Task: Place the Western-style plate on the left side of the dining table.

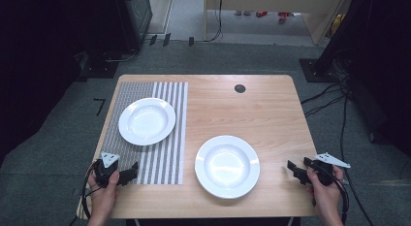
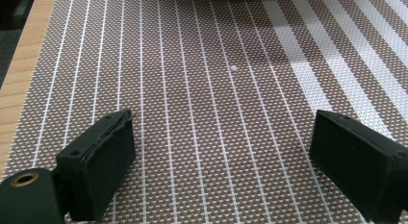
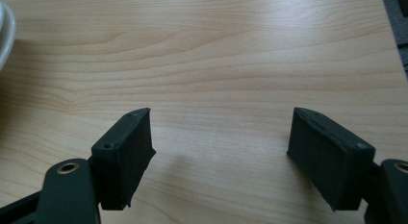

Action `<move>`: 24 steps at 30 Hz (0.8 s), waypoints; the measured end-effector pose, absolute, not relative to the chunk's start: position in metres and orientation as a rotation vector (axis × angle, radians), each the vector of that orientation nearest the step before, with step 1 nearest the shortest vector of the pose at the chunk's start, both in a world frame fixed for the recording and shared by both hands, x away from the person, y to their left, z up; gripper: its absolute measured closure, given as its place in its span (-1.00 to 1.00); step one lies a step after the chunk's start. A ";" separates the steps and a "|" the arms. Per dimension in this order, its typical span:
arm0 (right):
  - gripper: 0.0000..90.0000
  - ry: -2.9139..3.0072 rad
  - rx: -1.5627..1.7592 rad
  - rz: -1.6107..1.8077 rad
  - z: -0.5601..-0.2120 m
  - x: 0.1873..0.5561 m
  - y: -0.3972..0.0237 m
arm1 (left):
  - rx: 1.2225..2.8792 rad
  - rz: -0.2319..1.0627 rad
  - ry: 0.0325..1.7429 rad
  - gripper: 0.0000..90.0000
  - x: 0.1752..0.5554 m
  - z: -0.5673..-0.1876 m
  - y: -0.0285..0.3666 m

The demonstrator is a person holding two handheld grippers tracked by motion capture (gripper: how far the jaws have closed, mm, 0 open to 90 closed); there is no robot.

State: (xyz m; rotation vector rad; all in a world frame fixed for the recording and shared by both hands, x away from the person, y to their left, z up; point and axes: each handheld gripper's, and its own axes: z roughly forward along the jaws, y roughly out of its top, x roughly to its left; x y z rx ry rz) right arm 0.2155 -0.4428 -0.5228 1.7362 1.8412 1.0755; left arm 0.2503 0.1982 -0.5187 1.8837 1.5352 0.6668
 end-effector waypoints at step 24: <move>-0.50 1.840 1.656 0.848 -0.525 0.191 -0.445 | 1.884 0.667 1.535 -0.81 0.250 -0.519 0.198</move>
